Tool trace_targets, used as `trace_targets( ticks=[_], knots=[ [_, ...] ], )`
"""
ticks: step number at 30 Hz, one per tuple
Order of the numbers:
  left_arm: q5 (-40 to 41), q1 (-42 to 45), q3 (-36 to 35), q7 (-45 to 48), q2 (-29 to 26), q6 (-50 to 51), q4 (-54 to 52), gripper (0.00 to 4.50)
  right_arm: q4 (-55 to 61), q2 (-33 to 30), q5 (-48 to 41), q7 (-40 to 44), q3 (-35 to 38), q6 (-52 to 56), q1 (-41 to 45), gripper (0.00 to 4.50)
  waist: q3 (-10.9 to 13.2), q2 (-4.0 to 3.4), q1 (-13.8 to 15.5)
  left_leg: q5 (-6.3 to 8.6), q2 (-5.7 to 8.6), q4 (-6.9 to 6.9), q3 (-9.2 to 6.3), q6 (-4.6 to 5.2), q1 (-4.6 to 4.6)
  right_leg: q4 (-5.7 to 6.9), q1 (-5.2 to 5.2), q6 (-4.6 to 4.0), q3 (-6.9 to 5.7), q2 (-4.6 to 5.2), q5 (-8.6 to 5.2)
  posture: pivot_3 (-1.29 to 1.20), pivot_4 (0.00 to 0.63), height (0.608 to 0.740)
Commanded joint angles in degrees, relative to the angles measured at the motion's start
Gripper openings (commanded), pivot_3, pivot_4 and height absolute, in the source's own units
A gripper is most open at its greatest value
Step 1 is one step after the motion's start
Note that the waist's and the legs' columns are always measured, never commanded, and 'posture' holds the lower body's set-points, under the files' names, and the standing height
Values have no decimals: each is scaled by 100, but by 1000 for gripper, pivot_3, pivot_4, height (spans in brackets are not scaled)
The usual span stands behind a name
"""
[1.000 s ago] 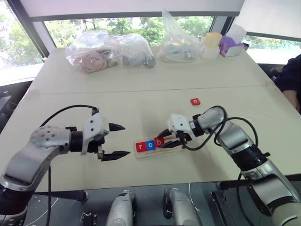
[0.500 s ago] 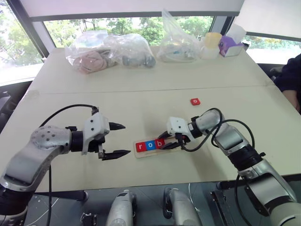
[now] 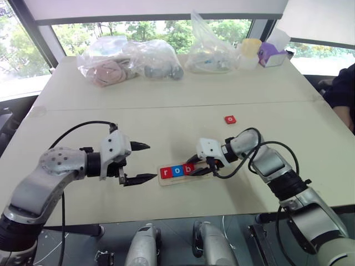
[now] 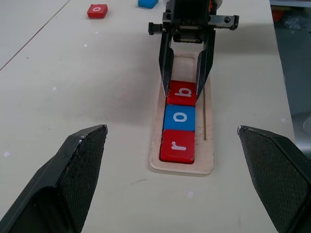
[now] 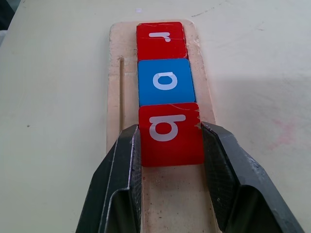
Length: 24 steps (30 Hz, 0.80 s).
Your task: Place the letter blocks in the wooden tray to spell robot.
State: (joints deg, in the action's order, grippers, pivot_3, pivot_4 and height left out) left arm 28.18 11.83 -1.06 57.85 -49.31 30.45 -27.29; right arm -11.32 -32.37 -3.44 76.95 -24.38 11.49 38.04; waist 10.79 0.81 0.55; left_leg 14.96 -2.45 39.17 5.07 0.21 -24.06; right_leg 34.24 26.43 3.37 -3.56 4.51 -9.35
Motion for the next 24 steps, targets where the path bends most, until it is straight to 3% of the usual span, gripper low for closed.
trace_targets(
  ticks=[1, 9, 10, 14, 24],
  knots=[
    [21, 50, -51, -29, 3, -64, -187, 4500, 15, 38, 35, 25, 24, -55, 61, 1155, 0, 0, 0, 0, 0, 0, 0, 0, 0, 0, 0, 0, 0, 0, 0, 0, 150, 740],
    [13, 57, -42, -63, 6, -84, -176, 4500, 16, 55, 38, 66, -10, -34, 77, 1155, 0, 0, -2, 0, 0, 0, 0, 0, 1, 0, 0, 0, 0, 0, 0, 0, 150, 740],
    [12, 71, -36, -69, 10, -80, -172, 4500, 3, 52, 42, 74, -12, -43, 85, 2204, 0, 0, -2, 0, 0, 0, 0, 0, 1, 0, 0, 0, 0, 0, 0, 0, 150, 740],
    [12, 81, -33, -84, 19, -69, -167, 4500, 3, 45, 51, 123, -16, -27, 105, 4196, 0, 0, -1, 0, 0, 0, 0, 0, 1, 0, 0, 0, 0, 0, 0, 0, 150, 740],
    [22, 91, -10, -126, 75, -38, -188, 4500, 178, 0, -94, 64, 291, 217, 255, 4196, 0, 0, -2, 0, 0, 0, 0, 0, 0, 0, 1, -1, 0, 0, 0, 0, 150, 740]
  ],
)
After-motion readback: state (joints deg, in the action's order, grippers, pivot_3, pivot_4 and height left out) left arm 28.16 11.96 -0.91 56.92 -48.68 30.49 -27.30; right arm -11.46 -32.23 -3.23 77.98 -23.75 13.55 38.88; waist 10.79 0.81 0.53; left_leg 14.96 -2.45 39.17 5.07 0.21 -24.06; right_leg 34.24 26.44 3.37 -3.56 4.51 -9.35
